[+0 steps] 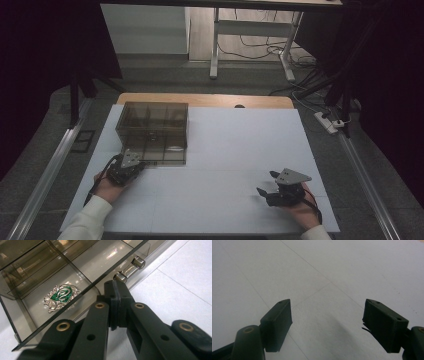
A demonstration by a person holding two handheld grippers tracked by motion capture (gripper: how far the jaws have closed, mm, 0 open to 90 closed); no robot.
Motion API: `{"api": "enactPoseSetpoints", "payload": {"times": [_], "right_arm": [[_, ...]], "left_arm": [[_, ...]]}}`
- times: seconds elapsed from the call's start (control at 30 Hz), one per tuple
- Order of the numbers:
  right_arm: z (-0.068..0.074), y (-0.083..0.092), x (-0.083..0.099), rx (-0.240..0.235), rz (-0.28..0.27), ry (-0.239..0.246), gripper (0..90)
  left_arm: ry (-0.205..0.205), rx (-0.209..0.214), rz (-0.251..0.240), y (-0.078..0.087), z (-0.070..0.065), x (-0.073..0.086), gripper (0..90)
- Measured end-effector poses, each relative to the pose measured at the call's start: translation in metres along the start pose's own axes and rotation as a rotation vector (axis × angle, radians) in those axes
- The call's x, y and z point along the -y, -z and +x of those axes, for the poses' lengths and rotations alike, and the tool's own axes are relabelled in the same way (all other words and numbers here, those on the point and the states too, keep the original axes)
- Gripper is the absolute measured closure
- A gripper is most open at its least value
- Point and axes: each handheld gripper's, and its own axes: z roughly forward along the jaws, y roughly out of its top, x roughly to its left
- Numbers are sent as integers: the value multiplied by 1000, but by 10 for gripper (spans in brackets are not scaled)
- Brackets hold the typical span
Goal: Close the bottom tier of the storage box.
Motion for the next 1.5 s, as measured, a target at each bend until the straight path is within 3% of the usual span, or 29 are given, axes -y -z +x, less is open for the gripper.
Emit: {"api": "enactPoseSetpoints", "payload": {"times": [0.7,1.5], "right_arm": [[0,0,0,-9,-19,-22,230],[0,0,-1,-7,-15,-15,231]], "left_arm": [[-8,-6,-1,-2,0,-1,882],[-9,-29,-8,-8,4,-7,882]]}}
